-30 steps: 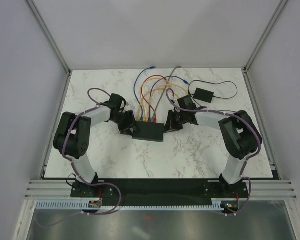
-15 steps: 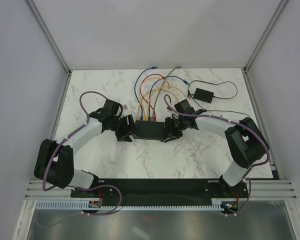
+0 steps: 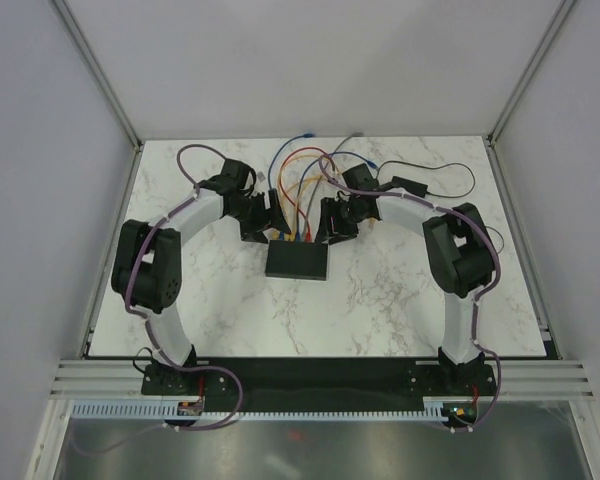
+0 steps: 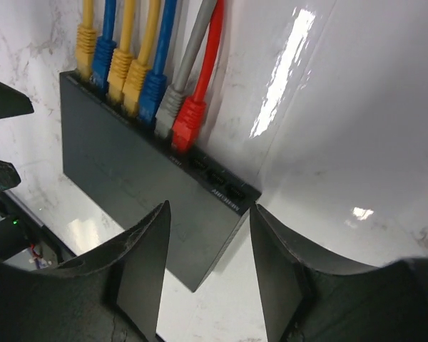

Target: Pull the plug from the switch port

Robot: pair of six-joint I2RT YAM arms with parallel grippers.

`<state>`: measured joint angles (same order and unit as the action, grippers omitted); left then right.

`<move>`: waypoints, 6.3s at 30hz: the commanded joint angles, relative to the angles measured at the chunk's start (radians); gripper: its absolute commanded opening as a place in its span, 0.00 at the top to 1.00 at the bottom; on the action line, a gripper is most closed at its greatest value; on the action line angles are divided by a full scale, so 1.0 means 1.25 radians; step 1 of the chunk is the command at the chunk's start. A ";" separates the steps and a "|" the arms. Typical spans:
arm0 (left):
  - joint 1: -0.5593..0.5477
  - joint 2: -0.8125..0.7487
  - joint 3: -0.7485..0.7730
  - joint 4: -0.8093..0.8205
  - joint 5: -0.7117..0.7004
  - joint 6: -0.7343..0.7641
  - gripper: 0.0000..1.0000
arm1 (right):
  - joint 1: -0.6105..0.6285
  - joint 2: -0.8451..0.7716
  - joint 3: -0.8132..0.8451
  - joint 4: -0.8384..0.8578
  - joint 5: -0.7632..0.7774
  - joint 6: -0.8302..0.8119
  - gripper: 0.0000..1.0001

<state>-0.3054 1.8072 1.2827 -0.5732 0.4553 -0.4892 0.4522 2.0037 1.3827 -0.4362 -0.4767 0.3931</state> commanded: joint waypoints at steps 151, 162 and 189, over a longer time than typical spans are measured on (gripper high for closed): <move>-0.086 0.049 -0.128 0.031 0.025 -0.221 0.53 | -0.225 -0.212 -0.086 -0.453 0.488 0.143 1.00; -0.086 0.053 -0.134 0.031 0.026 -0.219 0.53 | -0.392 -0.211 -0.057 -0.466 0.698 0.144 1.00; -0.087 0.036 -0.135 0.031 0.036 -0.184 0.52 | -0.319 -0.608 0.345 -0.241 0.329 0.176 1.00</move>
<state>-0.4118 1.8645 1.1313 -0.4950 0.5922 -0.7860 0.0570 1.2407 1.7458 -0.9161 0.0048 0.5457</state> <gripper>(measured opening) 0.471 0.171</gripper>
